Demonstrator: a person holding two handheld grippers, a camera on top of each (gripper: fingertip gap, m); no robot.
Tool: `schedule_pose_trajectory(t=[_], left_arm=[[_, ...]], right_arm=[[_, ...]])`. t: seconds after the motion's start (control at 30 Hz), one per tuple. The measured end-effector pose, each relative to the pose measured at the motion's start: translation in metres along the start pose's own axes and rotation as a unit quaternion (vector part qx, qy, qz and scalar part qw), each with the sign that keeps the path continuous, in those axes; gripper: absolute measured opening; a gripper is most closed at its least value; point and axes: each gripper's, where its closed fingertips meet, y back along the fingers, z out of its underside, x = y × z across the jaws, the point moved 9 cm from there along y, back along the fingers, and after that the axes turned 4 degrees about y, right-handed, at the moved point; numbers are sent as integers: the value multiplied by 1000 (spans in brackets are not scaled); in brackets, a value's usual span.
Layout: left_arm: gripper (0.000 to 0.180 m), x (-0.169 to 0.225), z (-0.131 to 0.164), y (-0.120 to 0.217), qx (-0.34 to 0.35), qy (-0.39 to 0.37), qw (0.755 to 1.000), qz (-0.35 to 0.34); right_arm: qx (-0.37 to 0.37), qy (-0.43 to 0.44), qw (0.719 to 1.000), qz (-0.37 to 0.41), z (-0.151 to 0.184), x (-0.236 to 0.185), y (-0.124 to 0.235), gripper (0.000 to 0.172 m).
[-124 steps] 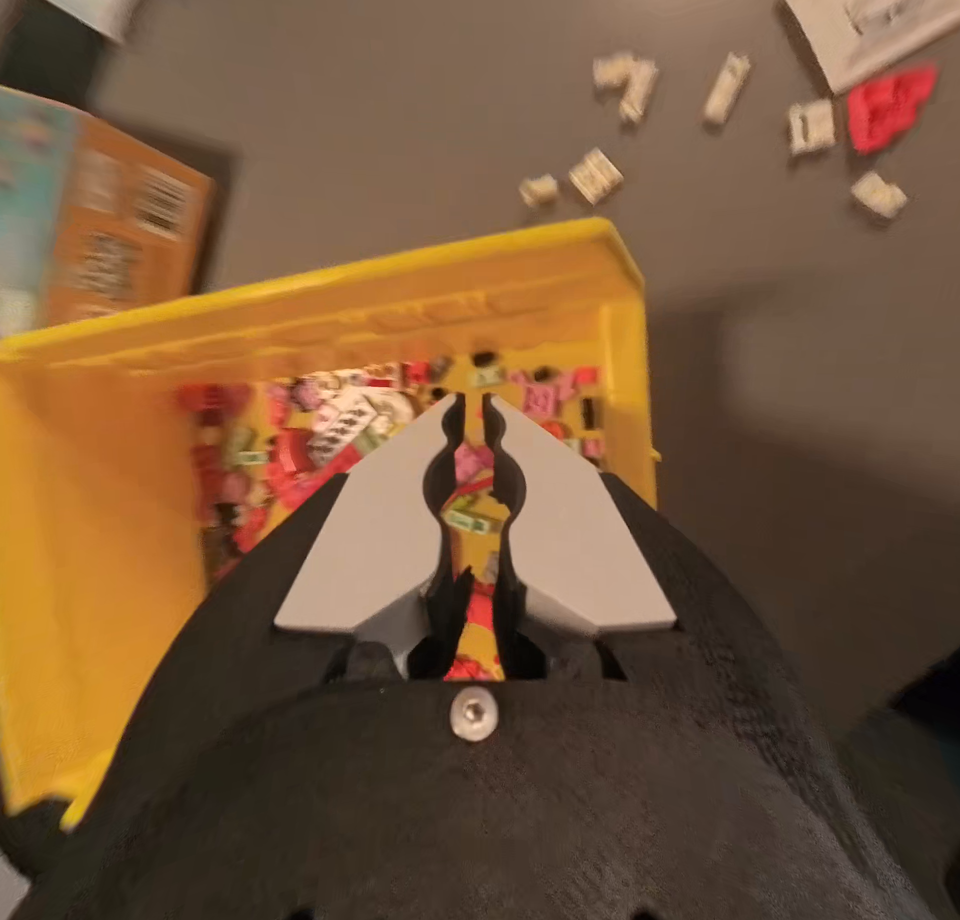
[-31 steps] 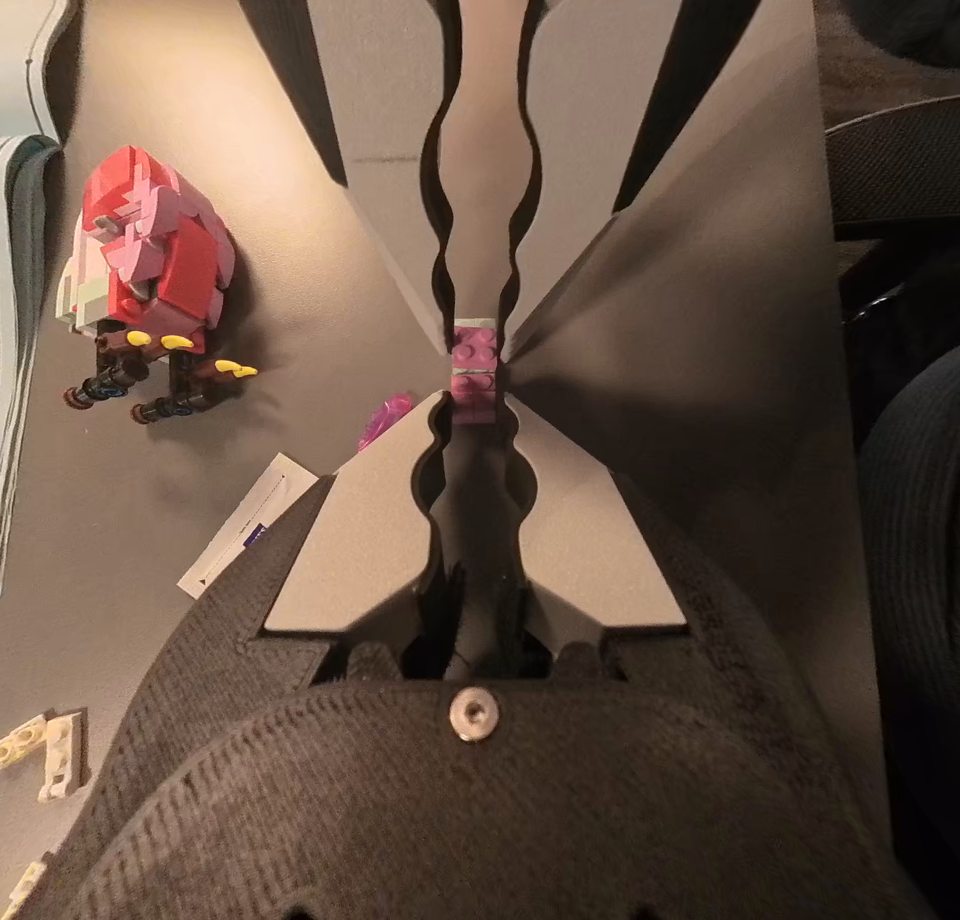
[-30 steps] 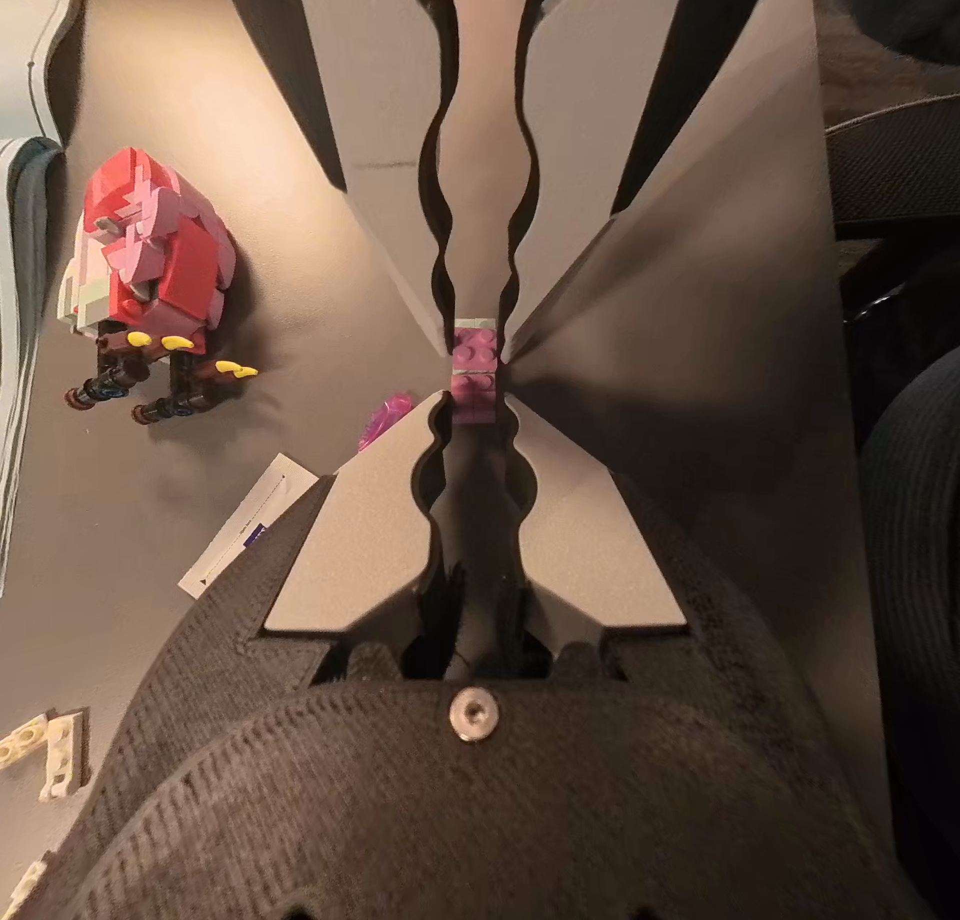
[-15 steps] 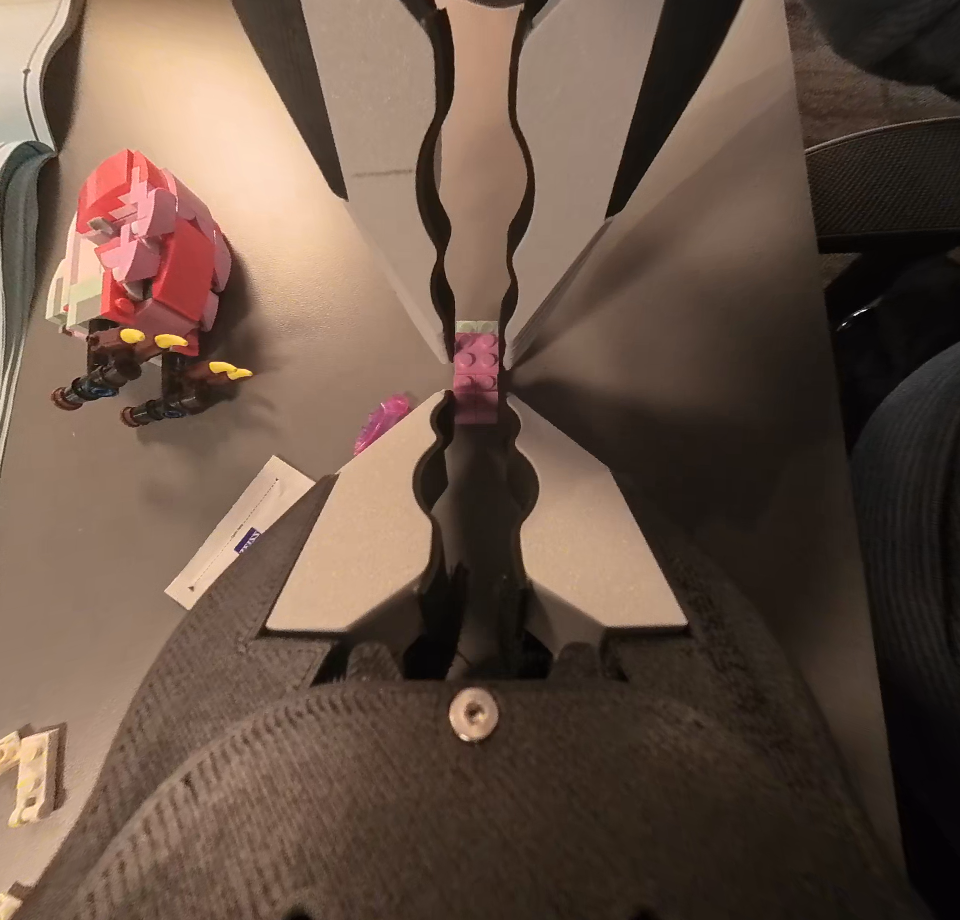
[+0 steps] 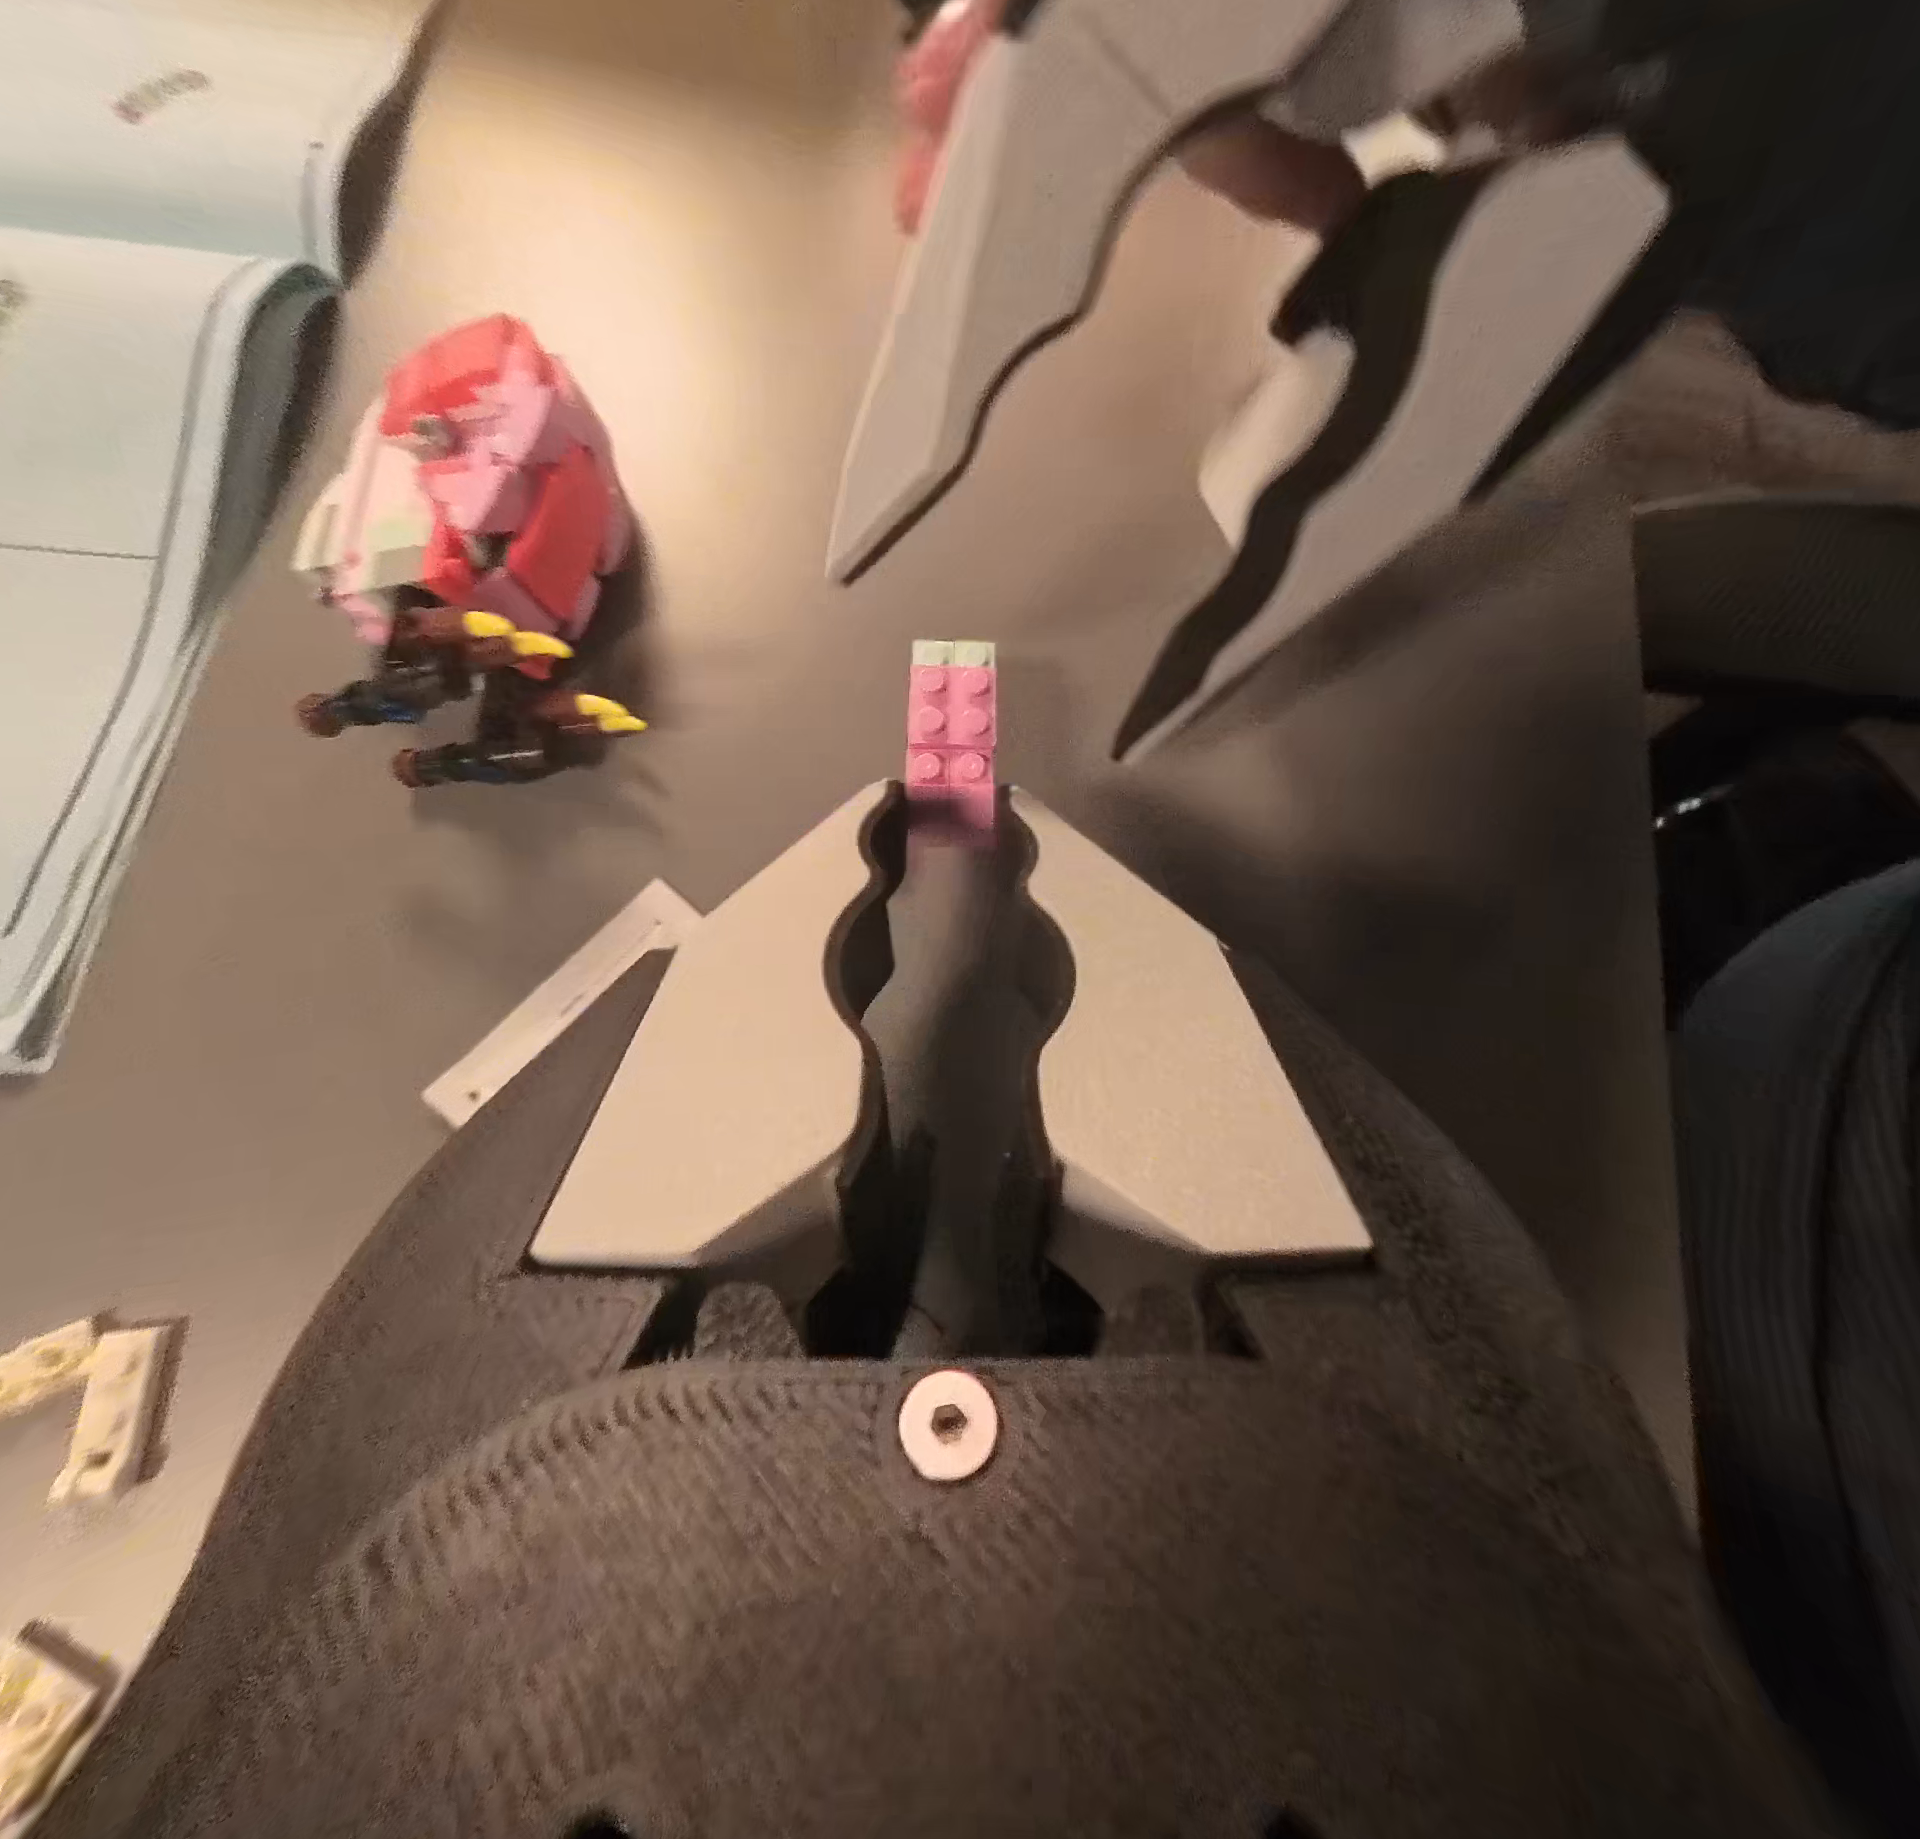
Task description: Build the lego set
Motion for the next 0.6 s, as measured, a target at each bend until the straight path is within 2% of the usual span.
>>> schedule_pose_trajectory(t=[0.07,0.17,0.27,0.4,0.5,0.6], left_arm=[[16,-4,-5,7,15,22,1000,-9],[16,-7,-12,14,29,42,999,-14],[16,-7,-17,17,27,48,998,-15],[16,-5,-19,17,20,51,998,-10],[16,-5,-19,18,21,59,998,-7],[16,-5,-20,19,26,68,997,-2]], right_arm=[[-6,64,996,69,-1,-7,-1,64],[-38,173,971,162,-3,-14,-8,61],[-77,260,935,227,-2,-18,-18,44],[-82,291,915,267,-2,-19,-24,31],[-79,306,904,288,-3,-20,-26,14],[-83,322,894,299,-2,-22,-27,11]])
